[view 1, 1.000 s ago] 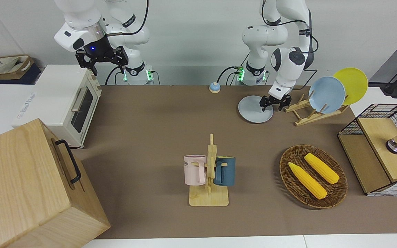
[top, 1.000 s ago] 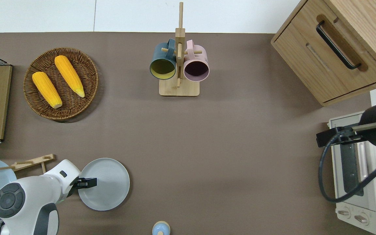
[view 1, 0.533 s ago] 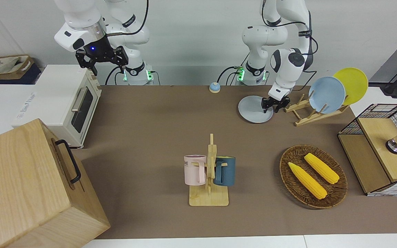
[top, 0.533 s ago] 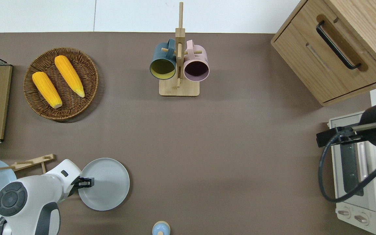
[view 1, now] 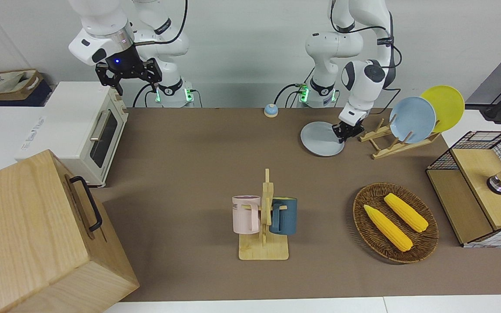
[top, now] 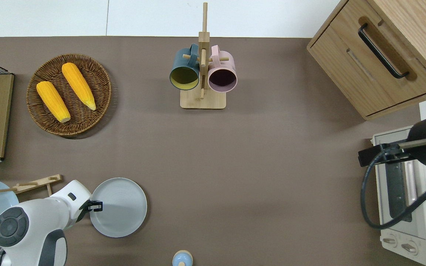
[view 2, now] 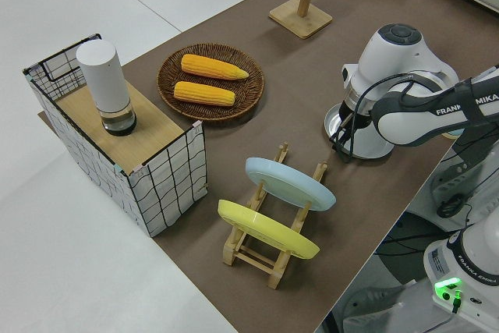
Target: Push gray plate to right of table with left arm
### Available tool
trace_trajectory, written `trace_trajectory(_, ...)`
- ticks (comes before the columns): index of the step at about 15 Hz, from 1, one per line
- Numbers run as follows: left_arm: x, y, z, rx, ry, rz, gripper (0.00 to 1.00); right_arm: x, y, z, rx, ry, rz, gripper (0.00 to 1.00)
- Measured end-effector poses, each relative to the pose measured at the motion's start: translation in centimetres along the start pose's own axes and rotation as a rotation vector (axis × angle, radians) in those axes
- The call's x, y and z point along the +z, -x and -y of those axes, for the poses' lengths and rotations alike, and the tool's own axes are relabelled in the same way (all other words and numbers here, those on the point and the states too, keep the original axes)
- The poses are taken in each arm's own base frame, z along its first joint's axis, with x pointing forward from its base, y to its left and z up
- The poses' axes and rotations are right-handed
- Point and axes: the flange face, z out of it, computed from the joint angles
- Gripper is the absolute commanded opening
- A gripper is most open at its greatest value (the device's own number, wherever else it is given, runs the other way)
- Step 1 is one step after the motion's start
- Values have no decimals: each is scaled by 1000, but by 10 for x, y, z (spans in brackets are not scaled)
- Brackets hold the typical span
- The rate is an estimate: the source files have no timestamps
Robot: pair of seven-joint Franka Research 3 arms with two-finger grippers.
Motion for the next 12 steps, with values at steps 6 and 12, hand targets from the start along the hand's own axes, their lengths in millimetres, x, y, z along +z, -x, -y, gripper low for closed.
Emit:
trace_trajectory(6,-1,0,-2,8,-1,-1,0,0,0,0,0,0,0,983)
trace_trajectory(12,-1,0,-27,-10,0,-3,0,0,0,0,0,0,0,983)
